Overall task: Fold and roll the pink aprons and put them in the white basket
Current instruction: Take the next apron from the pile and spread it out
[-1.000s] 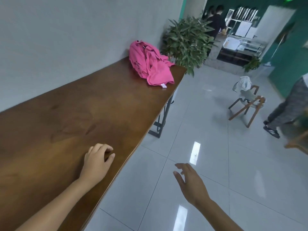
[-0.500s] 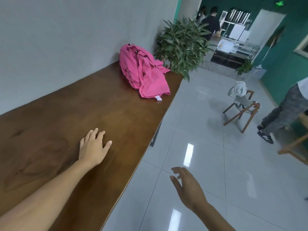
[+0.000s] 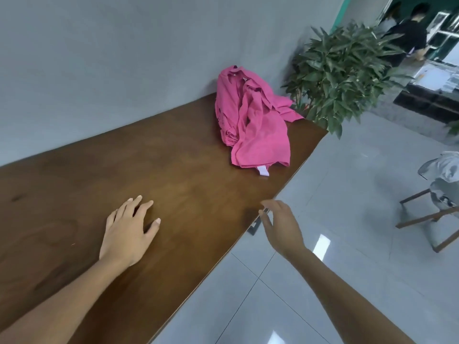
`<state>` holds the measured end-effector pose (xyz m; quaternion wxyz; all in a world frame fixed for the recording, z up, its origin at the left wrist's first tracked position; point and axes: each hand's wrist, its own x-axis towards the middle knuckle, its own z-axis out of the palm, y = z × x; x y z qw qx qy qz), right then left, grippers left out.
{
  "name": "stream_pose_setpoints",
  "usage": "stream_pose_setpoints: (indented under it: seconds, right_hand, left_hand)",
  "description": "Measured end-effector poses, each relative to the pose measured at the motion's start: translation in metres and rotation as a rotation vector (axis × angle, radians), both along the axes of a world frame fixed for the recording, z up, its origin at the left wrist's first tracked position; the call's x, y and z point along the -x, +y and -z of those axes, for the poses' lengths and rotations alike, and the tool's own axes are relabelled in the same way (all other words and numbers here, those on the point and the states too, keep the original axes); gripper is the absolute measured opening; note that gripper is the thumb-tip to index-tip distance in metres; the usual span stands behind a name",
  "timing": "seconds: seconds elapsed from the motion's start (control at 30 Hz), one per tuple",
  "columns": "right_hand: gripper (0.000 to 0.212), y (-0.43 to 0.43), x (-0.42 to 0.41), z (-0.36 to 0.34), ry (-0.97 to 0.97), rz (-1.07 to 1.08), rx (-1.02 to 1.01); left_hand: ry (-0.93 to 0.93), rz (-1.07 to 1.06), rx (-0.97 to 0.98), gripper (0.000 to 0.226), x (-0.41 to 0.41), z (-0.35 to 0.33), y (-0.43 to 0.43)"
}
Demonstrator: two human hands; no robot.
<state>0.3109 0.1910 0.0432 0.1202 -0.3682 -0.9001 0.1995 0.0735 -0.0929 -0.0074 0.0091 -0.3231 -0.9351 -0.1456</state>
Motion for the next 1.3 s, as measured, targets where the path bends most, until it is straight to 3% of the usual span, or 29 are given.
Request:
stream_pose_setpoints:
  seconds: [0.23,0.43,0.77,1.03,1.17,1.3]
  right_hand:
    - [0.032,0.103,0.09,-0.003,0.052,-0.115,-0.144]
    - [0.037,0.121,0.156,0.01,-0.052,-0.325,-0.294]
    - [0.026,0.121,0.19,0.026,-0.223,-0.271,-0.57]
    - [0.011,0.126,0.174,-0.033,0.003,-0.1,-0.456]
    - [0.021,0.112,0.157,-0.089,0.148,-0.091,-0.457]
    - [0.015,0.083,0.137,-0.139,0.29,-0.034,-0.449]
  left_hand:
    - [-0.011,-0.046,0.021,0.056,-0.001,-0.002,0.003]
    - [-0.016,-0.059,0.008,0.057,-0.003,-0.004,0.007]
    - [-0.014,-0.055,0.001,0.065,-0.001,0.0,0.005]
    - [-0.013,-0.051,0.0,0.063,-0.003,0.0,0.004]
    - [-0.028,-0.046,-0.001,0.056,-0.003,-0.001,0.005]
    - [-0.011,-0.039,-0.006,0.056,-0.003,-0.002,0.004]
